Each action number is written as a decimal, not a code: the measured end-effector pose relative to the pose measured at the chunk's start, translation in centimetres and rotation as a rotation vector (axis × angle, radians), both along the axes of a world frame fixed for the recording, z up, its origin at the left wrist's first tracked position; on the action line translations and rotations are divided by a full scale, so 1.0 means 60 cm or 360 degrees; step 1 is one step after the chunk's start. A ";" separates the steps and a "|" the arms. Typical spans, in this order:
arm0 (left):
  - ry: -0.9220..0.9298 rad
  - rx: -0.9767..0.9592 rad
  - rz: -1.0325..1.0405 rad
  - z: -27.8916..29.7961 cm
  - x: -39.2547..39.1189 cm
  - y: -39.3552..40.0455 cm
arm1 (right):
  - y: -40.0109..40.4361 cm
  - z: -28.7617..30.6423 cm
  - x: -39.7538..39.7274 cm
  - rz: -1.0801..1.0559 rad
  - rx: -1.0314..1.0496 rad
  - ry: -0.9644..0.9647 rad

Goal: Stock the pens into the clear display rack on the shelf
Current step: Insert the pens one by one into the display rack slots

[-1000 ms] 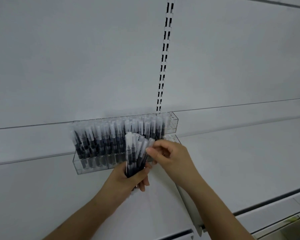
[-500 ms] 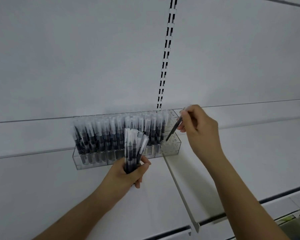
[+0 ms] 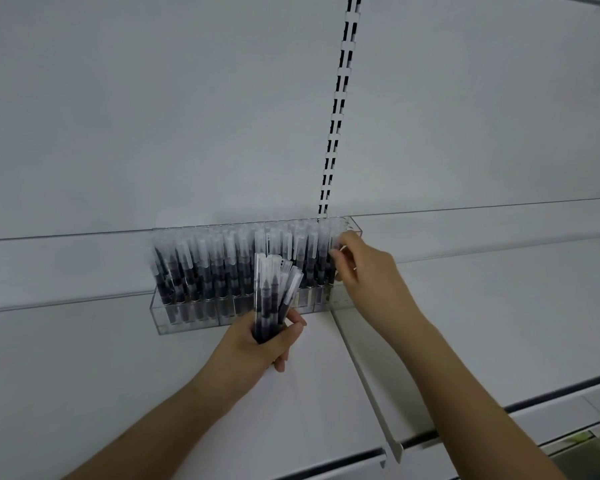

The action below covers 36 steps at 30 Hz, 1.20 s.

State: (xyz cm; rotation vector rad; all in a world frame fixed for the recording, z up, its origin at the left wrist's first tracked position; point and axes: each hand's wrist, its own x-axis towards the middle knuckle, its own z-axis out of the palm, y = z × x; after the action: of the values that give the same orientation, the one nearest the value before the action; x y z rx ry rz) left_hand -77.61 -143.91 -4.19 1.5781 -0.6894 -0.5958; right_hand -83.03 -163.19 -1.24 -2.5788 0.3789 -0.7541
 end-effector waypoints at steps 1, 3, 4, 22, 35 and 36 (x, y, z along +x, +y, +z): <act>-0.0006 0.0002 0.0001 -0.001 0.000 0.000 | 0.003 -0.005 0.003 -0.0016 -0.0016 -0.0018; -0.0015 -0.0001 -0.0004 -0.001 0.001 0.000 | 0.004 -0.010 0.006 -0.0072 -0.0041 -0.0064; -0.0018 -0.0001 -0.0013 -0.001 0.001 0.001 | 0.001 -0.013 0.007 -0.0101 -0.0042 -0.0066; -0.0106 0.0074 0.0024 -0.017 0.008 -0.003 | 0.088 -0.014 -0.032 0.0114 0.0800 -0.0141; -0.0088 0.0075 0.0044 -0.020 0.009 -0.004 | -0.021 0.062 -0.032 -0.0287 0.0490 -0.0589; -0.0090 0.0078 0.0043 -0.020 0.009 -0.004 | -0.022 0.059 -0.026 -0.0259 0.0446 -0.0516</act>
State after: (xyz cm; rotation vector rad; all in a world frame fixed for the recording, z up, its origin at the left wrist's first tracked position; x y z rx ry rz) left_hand -77.09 -144.15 -5.38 1.6528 -0.6993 -0.5538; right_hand -84.59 -164.52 2.31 -2.1392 0.5517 -1.0739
